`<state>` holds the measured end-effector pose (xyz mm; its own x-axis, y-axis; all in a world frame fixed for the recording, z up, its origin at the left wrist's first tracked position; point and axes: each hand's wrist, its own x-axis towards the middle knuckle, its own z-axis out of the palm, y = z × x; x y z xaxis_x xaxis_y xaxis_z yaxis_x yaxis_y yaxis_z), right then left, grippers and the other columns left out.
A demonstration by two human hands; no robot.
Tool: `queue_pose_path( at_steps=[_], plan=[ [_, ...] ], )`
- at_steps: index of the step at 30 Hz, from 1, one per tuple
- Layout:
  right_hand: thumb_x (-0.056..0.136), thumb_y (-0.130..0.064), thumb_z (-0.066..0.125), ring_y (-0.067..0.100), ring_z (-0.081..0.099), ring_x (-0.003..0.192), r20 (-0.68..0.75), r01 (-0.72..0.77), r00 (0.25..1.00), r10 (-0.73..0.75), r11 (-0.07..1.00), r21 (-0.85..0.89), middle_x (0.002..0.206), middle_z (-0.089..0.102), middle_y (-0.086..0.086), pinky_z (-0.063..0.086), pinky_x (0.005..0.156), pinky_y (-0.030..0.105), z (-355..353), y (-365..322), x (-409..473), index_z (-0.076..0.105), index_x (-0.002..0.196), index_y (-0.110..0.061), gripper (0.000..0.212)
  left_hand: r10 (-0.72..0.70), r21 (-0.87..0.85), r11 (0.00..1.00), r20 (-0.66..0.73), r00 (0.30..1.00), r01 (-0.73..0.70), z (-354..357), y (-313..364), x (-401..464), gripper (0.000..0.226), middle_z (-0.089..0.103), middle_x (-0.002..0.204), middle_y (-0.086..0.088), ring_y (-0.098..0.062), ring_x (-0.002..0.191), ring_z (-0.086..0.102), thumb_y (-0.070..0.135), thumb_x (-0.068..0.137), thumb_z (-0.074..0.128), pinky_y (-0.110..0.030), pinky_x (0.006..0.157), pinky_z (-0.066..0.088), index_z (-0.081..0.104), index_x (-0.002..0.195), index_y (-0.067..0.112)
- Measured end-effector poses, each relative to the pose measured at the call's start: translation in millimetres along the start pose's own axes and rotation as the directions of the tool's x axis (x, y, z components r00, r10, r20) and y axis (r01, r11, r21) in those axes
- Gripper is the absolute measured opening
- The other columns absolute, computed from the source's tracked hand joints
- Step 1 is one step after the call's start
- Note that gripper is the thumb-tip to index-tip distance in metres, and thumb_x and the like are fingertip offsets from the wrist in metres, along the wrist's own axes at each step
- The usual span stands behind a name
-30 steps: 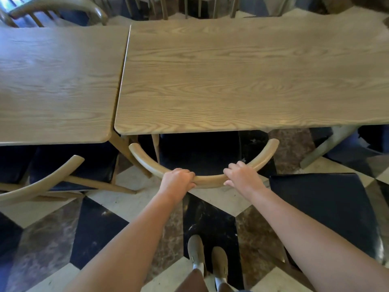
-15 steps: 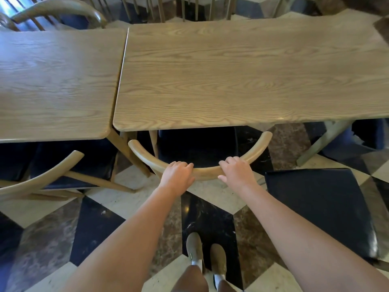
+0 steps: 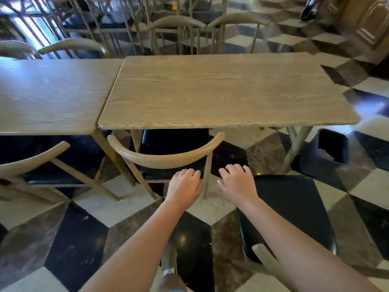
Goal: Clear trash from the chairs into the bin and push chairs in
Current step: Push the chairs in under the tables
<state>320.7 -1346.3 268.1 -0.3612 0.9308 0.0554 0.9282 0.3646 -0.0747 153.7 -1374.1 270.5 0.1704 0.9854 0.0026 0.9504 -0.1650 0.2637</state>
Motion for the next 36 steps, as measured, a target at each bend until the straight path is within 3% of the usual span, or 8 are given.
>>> queue_pose_path(
  at_steps=[8, 14, 18, 25, 31, 36],
  plan=[
    [0.080, -0.024, 0.068, 0.033, 0.062, 0.089, -0.046, 0.104, 0.994, -0.103, 0.994, 0.024, 0.094, 0.067, 0.014, 0.049, 0.081, 0.046, -14.4, 131.5, -136.2, 0.065, 0.100, -0.007, 0.026, -0.130, -0.022, 0.991, -0.080, 0.988, 0.128, 67.7, 176.8, -68.4, 0.038, 0.063, 0.121, -0.007, -0.025, 0.114, 0.056, 0.032, 0.093, 0.049, -0.038, 0.097, 0.044, 0.056, 0.123, 0.010],
    [0.088, -0.032, 0.058, 0.028, 0.059, 0.099, 0.083, 0.057, 0.994, -0.066, 0.992, 0.114, 0.107, 0.065, 0.010, 0.049, 0.084, 0.043, -15.1, 194.8, -251.4, 0.062, 0.110, -0.012, 0.030, -0.149, -0.030, 0.988, 0.047, 0.988, 0.151, 100.9, 287.6, -136.3, 0.045, 0.055, 0.132, -0.002, -0.020, 0.123, 0.049, 0.039, 0.095, 0.043, -0.035, 0.105, 0.037, 0.046, 0.133, 0.016],
    [0.091, -0.039, 0.050, 0.023, 0.056, 0.106, 0.201, 0.019, 0.979, -0.037, 0.996, 0.091, 0.116, 0.062, 0.006, 0.047, 0.089, 0.038, -7.8, 233.0, -313.3, 0.058, 0.118, -0.015, 0.037, -0.083, -0.008, 0.996, 0.151, 0.985, 0.085, 124.4, 338.5, -162.4, 0.047, 0.049, 0.139, -0.002, -0.020, 0.131, 0.041, 0.041, 0.096, 0.043, -0.038, 0.111, 0.034, 0.042, 0.136, 0.018],
    [0.088, -0.053, 0.048, 0.020, 0.053, 0.109, 0.392, 0.011, 0.920, -0.027, 0.999, 0.043, 0.119, 0.059, 0.002, 0.045, 0.091, 0.035, 0.9, 284.0, -370.6, 0.051, 0.126, -0.020, 0.051, 0.017, -0.008, 1.000, 0.314, 0.949, -0.015, 152.4, 380.8, -169.0, 0.050, 0.044, 0.141, -0.003, -0.022, 0.135, 0.035, 0.039, 0.092, 0.051, -0.044, 0.116, 0.024, 0.039, 0.137, 0.020],
    [0.092, -0.027, 0.055, 0.019, 0.052, 0.109, 0.432, 0.079, 0.898, -0.082, 0.997, 0.023, 0.117, 0.060, 0.002, 0.046, 0.091, 0.031, 5.6, 305.1, -372.3, 0.053, 0.123, -0.018, 0.033, 0.009, 0.035, 0.999, 0.356, 0.934, -0.023, 164.8, 384.7, -159.8, 0.034, 0.056, 0.123, 0.000, -0.020, 0.117, 0.049, 0.036, 0.091, 0.053, -0.039, 0.107, 0.037, 0.054, 0.122, 0.021],
    [0.092, -0.026, 0.055, 0.023, 0.052, 0.104, 0.486, 0.136, 0.866, -0.120, 0.991, 0.002, 0.112, 0.061, 0.005, 0.048, 0.082, 0.034, 11.5, 313.6, -360.6, 0.056, 0.113, -0.013, 0.025, -0.004, 0.051, 0.999, 0.382, 0.924, -0.016, 169.9, 379.9, -145.7, 0.032, 0.058, 0.112, 0.000, -0.017, 0.104, 0.048, 0.038, 0.092, 0.050, -0.032, 0.092, 0.046, 0.061, 0.115, 0.019]
  ],
)
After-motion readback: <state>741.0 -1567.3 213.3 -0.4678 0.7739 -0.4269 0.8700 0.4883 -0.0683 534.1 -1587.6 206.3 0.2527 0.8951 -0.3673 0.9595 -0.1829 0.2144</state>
